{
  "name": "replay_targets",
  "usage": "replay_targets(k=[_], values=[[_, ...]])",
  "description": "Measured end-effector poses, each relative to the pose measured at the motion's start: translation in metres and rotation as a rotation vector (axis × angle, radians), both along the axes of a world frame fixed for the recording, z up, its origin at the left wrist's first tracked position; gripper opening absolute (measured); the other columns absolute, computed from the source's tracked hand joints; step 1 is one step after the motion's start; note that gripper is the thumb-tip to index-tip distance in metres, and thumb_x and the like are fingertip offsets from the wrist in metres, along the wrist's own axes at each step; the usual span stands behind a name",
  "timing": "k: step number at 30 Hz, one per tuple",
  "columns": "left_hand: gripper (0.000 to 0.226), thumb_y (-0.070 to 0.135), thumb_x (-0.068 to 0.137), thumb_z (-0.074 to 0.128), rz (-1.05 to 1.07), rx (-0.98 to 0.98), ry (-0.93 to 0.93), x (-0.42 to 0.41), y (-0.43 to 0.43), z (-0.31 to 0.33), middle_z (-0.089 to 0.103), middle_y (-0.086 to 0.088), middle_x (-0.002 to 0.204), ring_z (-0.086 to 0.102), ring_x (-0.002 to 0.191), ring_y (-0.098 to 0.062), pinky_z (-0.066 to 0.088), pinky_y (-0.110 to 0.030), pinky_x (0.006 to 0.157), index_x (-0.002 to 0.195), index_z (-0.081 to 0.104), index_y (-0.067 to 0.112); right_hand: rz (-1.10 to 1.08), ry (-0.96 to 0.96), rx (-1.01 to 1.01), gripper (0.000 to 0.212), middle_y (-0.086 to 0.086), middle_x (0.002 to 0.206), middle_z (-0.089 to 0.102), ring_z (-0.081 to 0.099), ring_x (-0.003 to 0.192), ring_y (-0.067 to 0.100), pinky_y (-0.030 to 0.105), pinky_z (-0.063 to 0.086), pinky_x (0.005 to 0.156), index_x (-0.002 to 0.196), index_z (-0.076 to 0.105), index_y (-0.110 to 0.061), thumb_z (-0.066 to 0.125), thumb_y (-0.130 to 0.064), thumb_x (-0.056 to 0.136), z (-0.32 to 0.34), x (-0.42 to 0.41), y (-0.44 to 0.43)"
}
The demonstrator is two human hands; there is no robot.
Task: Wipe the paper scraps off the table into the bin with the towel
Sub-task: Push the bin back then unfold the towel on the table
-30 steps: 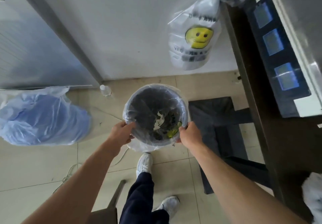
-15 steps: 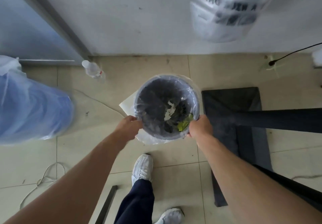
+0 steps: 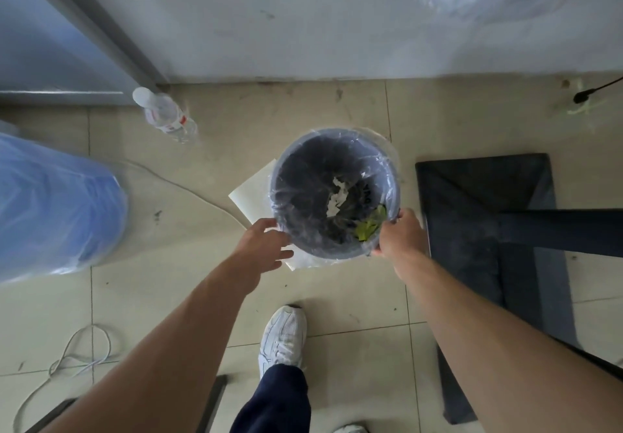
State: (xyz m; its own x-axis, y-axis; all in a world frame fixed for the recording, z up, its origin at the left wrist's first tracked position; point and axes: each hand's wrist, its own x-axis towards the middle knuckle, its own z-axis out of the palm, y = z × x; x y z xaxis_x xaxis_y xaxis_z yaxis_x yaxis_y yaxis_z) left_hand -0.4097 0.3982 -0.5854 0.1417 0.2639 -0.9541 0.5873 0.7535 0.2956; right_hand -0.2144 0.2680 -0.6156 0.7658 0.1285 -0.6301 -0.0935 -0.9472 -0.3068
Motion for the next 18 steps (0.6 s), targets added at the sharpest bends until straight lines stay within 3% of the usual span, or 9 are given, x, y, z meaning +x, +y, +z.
replay_targets(k=[4, 6, 9, 11, 14, 16, 18], values=[[0.028, -0.005, 0.100, 0.046, -0.044, 0.030, 0.019, 0.002, 0.000, -0.009, 0.071, -0.009, 0.098, 0.068, 0.091, -0.031, 0.049, -0.034, 0.081, 0.116, 0.055, 0.017, 0.031, 0.003, -0.037, 0.018, 0.010, 0.100, 0.063, 0.069, 0.084, 0.035, 0.049, 0.061, 0.074, 0.112, 0.054, -0.018, 0.049, -0.015, 0.095, -0.005, 0.010, -0.001], [0.029, -0.007, 0.101, 0.044, -0.070, 0.021, 0.007, 0.003, 0.000, -0.011, 0.068, -0.008, 0.091, 0.066, 0.088, -0.031, 0.050, -0.029, 0.070, 0.118, 0.052, 0.014, 0.043, 0.025, -0.048, 0.020, 0.008, 0.099, 0.061, 0.068, 0.082, 0.034, 0.049, 0.061, 0.072, 0.113, 0.053, -0.017, 0.048, -0.013, 0.094, -0.002, 0.012, 0.000], [0.037, -0.006, 0.102, 0.041, -0.130, 0.049, 0.009, 0.004, -0.001, -0.005, 0.066, -0.013, 0.105, 0.060, 0.096, -0.030, 0.049, -0.026, 0.063, 0.132, 0.050, 0.013, 0.076, 0.068, -0.082, 0.026, 0.007, 0.099, 0.063, 0.068, 0.078, 0.029, 0.046, 0.061, 0.071, 0.120, 0.050, -0.016, 0.049, -0.018, 0.095, 0.010, 0.012, 0.004], [0.050, -0.001, 0.100, 0.043, -0.209, 0.170, 0.062, 0.007, -0.002, 0.008, 0.065, -0.013, 0.117, 0.059, 0.084, -0.022, 0.047, -0.027, 0.064, 0.145, 0.050, 0.019, 0.120, 0.066, -0.132, 0.032, 0.008, 0.103, 0.062, 0.063, 0.075, 0.024, 0.039, 0.057, 0.071, 0.127, 0.046, -0.012, 0.046, -0.025, 0.098, 0.023, 0.011, 0.006], [0.052, 0.006, 0.096, 0.044, -0.231, 0.271, 0.080, 0.018, 0.005, 0.042, 0.062, -0.006, 0.094, 0.051, 0.063, -0.017, 0.042, -0.027, 0.060, 0.145, 0.052, 0.022, 0.182, 0.043, -0.172, 0.043, 0.015, 0.122, 0.058, 0.058, 0.090, 0.028, 0.038, 0.048, 0.078, 0.140, 0.038, -0.009, 0.037, -0.033, 0.103, 0.051, 0.014, 0.014], [0.051, 0.009, 0.097, 0.047, -0.280, 0.312, 0.053, 0.030, 0.018, 0.071, 0.065, -0.005, 0.107, 0.058, 0.078, -0.020, 0.046, -0.025, 0.065, 0.145, 0.053, 0.024, 0.187, 0.025, -0.129, 0.046, 0.017, 0.128, 0.057, 0.059, 0.105, 0.034, 0.044, 0.050, 0.088, 0.141, 0.039, -0.010, 0.034, -0.036, 0.103, 0.072, 0.018, 0.029], [0.052, 0.007, 0.095, 0.048, -0.313, 0.365, 0.005, 0.044, 0.033, 0.100, 0.060, -0.001, 0.120, 0.058, 0.092, -0.019, 0.047, -0.019, 0.066, 0.144, 0.054, 0.024, 0.216, 0.015, -0.056, 0.044, 0.016, 0.124, 0.060, 0.061, 0.105, 0.035, 0.047, 0.052, 0.090, 0.136, 0.045, -0.012, 0.034, -0.036, 0.101, 0.098, 0.022, 0.045]])
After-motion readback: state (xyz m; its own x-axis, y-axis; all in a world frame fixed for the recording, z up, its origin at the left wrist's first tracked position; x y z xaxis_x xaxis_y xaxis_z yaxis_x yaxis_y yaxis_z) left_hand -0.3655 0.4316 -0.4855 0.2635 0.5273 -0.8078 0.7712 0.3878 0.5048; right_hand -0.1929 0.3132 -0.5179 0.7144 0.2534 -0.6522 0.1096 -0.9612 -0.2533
